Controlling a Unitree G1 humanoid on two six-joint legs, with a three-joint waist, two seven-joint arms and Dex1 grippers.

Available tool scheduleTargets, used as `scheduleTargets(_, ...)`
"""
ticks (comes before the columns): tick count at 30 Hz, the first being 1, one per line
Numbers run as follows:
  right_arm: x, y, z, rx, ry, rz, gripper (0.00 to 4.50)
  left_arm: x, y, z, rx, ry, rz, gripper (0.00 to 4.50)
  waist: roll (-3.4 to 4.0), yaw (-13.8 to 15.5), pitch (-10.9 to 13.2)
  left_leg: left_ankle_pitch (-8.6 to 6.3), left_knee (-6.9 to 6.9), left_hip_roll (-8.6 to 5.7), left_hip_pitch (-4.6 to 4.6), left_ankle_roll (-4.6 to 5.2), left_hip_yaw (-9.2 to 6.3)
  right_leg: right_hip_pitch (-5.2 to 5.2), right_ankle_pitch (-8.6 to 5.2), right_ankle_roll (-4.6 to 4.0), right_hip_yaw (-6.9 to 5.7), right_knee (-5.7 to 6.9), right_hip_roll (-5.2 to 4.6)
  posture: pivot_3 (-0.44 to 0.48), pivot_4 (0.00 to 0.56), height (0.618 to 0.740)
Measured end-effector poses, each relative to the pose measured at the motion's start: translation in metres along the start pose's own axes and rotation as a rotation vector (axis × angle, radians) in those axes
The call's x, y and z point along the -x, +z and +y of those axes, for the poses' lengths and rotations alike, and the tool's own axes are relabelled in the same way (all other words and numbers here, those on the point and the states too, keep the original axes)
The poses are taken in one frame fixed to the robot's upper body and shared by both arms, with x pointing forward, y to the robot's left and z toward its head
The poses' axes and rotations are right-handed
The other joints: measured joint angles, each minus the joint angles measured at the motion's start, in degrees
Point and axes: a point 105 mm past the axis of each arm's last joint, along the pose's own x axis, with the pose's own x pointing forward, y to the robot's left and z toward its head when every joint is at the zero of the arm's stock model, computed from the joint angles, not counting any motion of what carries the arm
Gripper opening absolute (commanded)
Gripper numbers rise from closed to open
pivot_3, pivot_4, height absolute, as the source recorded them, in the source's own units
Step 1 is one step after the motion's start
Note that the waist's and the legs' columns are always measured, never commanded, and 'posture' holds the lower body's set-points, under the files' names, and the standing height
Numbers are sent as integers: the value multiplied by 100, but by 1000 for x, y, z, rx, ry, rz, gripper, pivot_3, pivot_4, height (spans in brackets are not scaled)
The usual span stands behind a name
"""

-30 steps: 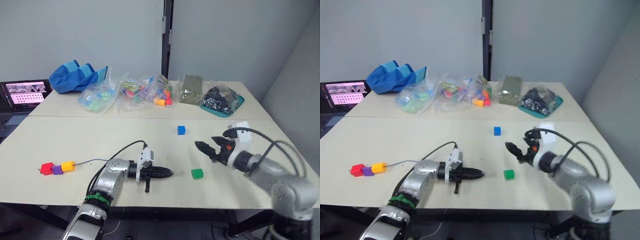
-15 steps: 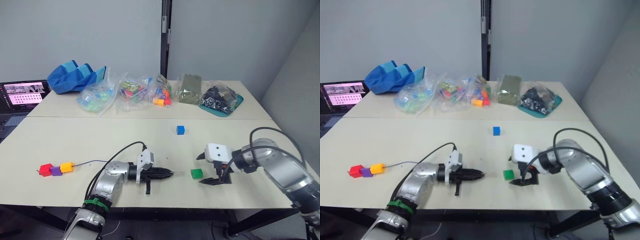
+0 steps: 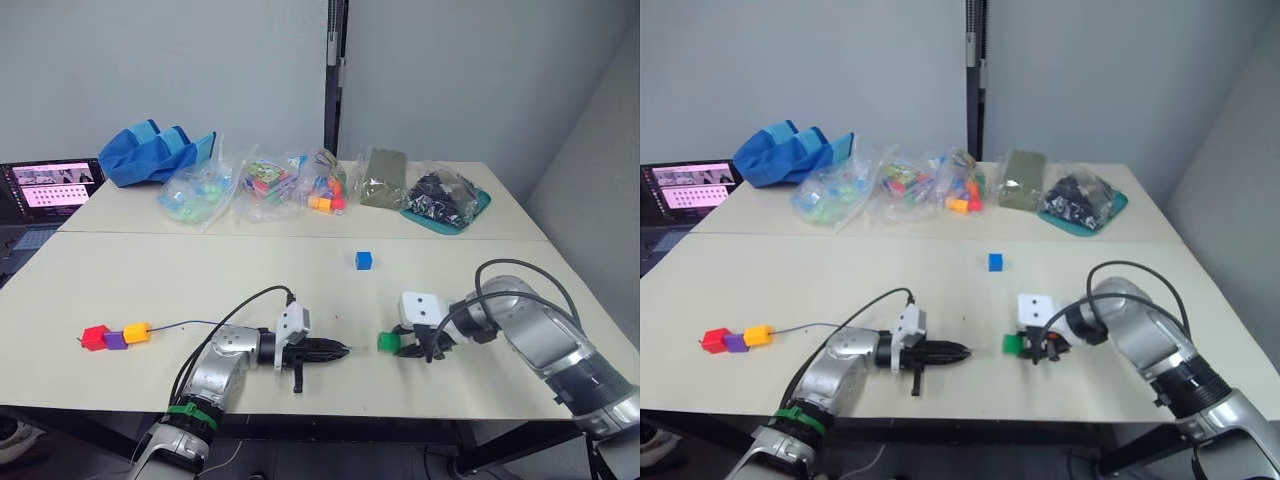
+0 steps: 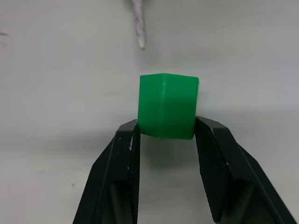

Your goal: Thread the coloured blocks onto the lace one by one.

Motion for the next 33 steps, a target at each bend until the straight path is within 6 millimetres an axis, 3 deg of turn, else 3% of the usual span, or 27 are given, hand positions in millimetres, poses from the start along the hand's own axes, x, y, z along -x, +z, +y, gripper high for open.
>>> scheduleTargets(19,-2,-1,10,-95,-14,42,1212,-2,-2,1,-27,-18,45,0,1,21,-1,0,4,0,2,0,0,2,1,-1,0,3,0,0,150,740)
scheduleTargets(21,-2,0,10,-98,-15,42,2271,-2,-2,1,-28,-18,46,0,1,22,-1,0,4,0,2,0,0,2,1,-1,0,4,0,0,150,740)
scheduleTargets(26,-1,4,11,-89,-22,36,3925,0,-3,1,-27,-18,52,0,1,11,-1,0,4,0,2,0,0,2,1,-1,0,4,0,0,150,740)
scheduleTargets(33,-1,11,11,-106,-55,7,3925,4,-3,2,-30,-20,63,0,1,-15,-1,0,4,0,4,0,0,2,1,-1,0,6,1,0,150,740)
